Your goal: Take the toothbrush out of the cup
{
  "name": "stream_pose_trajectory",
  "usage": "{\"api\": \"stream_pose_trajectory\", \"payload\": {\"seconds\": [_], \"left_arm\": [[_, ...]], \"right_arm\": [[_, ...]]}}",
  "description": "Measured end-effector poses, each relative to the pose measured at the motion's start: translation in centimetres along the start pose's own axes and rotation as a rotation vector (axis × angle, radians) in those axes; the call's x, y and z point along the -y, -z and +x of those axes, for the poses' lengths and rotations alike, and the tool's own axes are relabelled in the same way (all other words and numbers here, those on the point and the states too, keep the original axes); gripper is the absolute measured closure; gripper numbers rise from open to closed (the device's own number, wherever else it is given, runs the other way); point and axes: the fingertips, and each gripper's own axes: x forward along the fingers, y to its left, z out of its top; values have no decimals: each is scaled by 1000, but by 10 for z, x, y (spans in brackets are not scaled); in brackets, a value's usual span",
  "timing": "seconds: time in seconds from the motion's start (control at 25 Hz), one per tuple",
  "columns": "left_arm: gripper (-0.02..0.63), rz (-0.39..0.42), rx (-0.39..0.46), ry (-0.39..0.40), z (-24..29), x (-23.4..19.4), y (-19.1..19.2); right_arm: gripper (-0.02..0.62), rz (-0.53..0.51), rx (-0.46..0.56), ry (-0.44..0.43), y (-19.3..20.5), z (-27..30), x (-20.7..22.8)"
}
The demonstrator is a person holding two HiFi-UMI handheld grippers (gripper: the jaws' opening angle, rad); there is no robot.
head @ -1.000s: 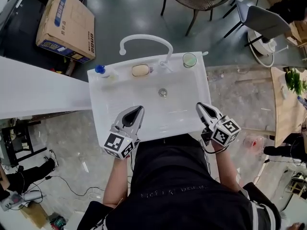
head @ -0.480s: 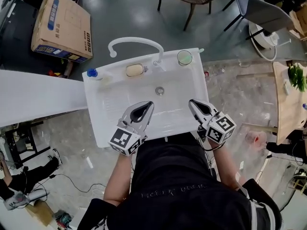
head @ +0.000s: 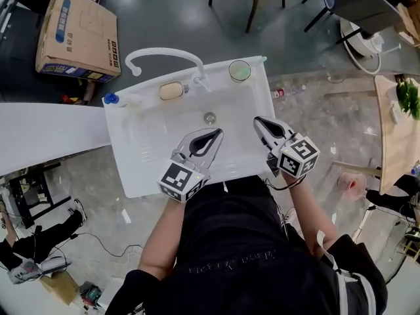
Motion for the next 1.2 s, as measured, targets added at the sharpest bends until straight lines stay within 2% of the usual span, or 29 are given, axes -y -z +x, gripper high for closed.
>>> {"api": "stream_pose_trajectory", "payload": {"seconds": [0.28,0.48,0.52,0.64,0.68,0.84,0.92,1.2], "left_arm": [[600,-14,-18,25,23,8,4],[600,-94,14,21,25,9,-1],[600,-74,11,20,25,10,-3],[600,52,-46,28,28,17,3],[600,68,-57,35,28,19,5],[600,27,-45,35,27,19,6],[600,4,-39,33,27,18,7],[600,-6,-53,20,28,12,11]], "right_arm": [[581,-26,-5,18,-9,18,29],[581,-37,-19,51,-6,34,53],[580,-44,-23,57,-5,37,58],[580,-51,-36,71,-3,46,70],[580,-46,-38,75,-3,48,74],[576,-44,-29,89,-8,53,86],[546,-45,-33,96,-9,56,92],[517,-77,-68,108,-11,80,112]]}}
